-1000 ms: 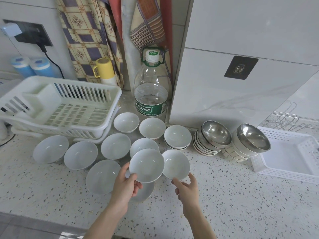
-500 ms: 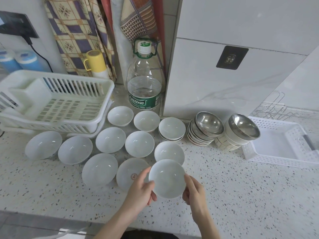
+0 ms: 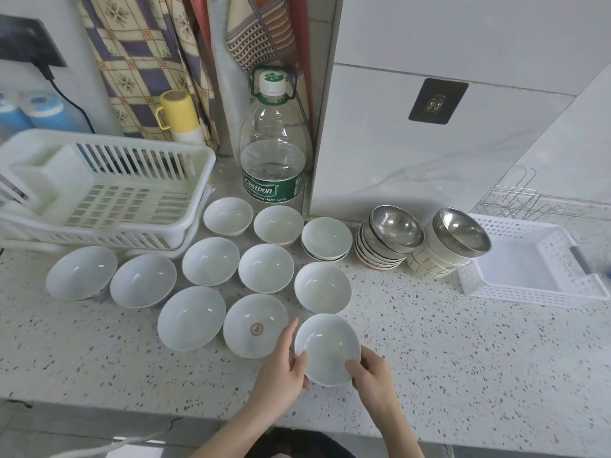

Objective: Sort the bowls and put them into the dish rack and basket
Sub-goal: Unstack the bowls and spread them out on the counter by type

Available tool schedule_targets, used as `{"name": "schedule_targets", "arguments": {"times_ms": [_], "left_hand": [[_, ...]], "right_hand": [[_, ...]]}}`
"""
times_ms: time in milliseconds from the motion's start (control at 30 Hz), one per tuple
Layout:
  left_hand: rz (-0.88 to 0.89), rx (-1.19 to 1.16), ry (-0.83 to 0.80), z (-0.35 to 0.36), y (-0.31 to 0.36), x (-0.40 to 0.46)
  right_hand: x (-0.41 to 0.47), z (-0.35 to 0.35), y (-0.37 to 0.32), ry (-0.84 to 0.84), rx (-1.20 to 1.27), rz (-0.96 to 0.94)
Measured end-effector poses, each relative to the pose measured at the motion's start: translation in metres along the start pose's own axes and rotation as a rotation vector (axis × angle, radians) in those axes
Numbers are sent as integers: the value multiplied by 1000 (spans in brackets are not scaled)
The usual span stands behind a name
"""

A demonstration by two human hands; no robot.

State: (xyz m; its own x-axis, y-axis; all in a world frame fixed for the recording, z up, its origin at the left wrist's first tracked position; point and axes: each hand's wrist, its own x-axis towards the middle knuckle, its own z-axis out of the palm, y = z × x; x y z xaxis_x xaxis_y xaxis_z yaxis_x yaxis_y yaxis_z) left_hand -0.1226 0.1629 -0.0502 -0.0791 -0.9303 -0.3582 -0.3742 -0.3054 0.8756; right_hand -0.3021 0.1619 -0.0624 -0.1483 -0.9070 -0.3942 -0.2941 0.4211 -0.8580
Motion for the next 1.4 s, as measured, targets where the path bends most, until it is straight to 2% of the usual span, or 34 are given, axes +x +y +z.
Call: {"name": "schedule_targets", "arguments": {"times_ms": [133,233,600,800,967,1067,1200,1400], "left_hand": [[-2,110,-19,-3,-3,7],[-49,190,-90,-8,-6,8],[-126,332,-191,-12,5,9],[-172,517,-268,-20,17,15],[-142,492,-266,-25,24,20],[-124,396,-206,-33,35,33],[-61,303,-59,-43,61,71],[-58,279,58,-47,98,145]], "right_hand": [[1,1,1,-22,-32,20],[0,3,-2,-54,-41,24],[8,1,-1,-149,-131,70],[12,-1,-4,-188,-145,86],[13,-9,-11,-223,-159,107],[19,-21,-17,-124,-211,81],[39,-42,-39,132,-163,26],[75,-70,-81,423,14,65]]}}
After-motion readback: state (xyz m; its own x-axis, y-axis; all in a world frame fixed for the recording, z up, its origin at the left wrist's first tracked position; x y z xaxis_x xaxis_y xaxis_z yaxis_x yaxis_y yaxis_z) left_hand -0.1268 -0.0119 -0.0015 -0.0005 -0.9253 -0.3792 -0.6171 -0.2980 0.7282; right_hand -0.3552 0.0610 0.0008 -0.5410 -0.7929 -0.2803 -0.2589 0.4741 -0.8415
